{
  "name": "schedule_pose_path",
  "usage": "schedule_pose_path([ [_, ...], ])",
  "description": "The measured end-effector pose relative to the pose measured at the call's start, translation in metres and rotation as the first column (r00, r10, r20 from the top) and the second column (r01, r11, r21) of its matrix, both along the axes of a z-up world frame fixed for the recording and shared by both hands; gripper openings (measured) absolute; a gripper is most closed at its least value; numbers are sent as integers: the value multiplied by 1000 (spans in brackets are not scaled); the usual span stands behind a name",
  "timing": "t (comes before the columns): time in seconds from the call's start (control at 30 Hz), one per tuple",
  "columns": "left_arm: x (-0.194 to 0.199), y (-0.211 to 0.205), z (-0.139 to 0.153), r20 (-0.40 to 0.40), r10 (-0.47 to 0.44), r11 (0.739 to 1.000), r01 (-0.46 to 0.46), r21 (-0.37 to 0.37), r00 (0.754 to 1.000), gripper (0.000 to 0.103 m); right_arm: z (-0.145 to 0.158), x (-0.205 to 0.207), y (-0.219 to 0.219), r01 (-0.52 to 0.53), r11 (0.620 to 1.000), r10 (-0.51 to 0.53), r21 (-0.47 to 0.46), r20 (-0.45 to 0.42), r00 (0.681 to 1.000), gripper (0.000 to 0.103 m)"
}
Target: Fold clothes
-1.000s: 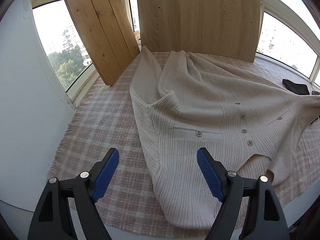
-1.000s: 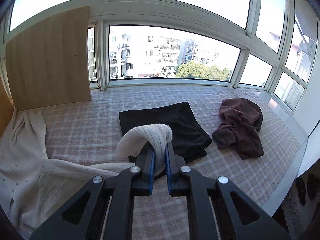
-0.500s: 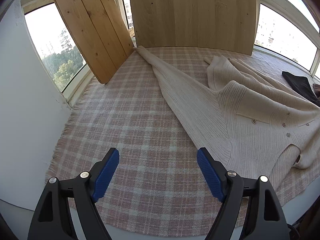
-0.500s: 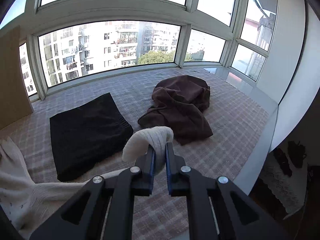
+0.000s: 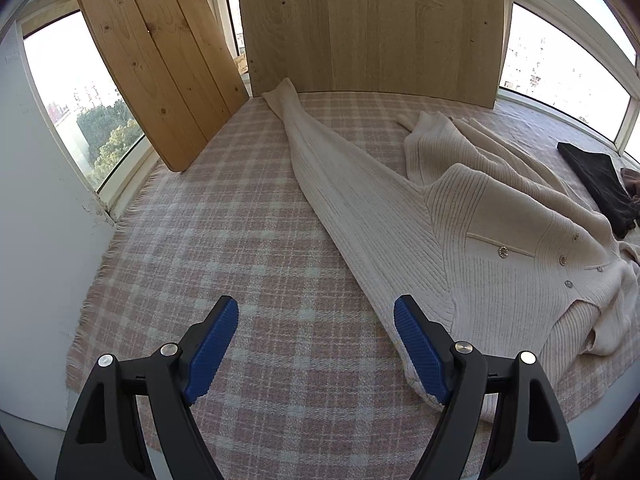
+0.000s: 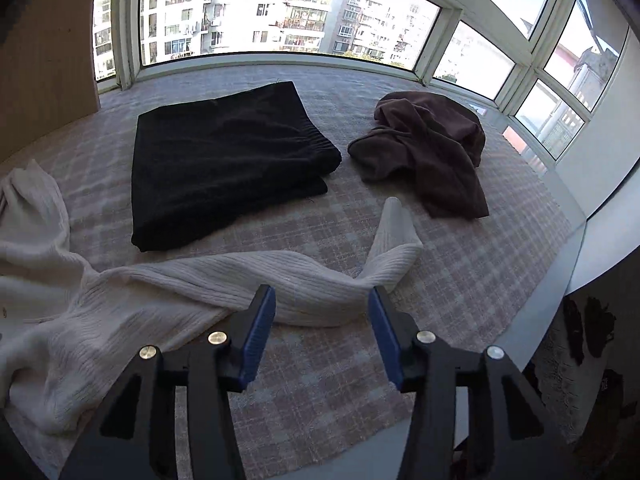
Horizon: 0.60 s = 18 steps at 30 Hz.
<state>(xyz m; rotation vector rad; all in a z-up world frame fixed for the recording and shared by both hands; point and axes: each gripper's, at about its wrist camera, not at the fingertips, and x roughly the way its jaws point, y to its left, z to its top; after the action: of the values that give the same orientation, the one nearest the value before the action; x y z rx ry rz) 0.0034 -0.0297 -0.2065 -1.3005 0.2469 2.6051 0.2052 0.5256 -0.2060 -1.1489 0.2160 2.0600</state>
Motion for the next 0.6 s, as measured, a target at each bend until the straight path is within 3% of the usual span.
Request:
schedule_pose_path([
  [0.13,6,7,-2,26,-20,998,18,61,999,79,5,-5,-67,-204,975,192,-85,-128,973,48],
  [0.3,35,26,-6,62,-99,991,93,95,993,79,-19,-17,-171,-457,862,421,-219,-192,887,48],
  [0.5,72,48,-23,104,-178,983,171,68,979,79,-56,-28,-269,-655,736,653,-171,-79,753,48],
  [0.6,81,51,-33,121,-176,984,170,58,977,79,-69,-33,-283,-669,736,673,-99,2,740,48],
])
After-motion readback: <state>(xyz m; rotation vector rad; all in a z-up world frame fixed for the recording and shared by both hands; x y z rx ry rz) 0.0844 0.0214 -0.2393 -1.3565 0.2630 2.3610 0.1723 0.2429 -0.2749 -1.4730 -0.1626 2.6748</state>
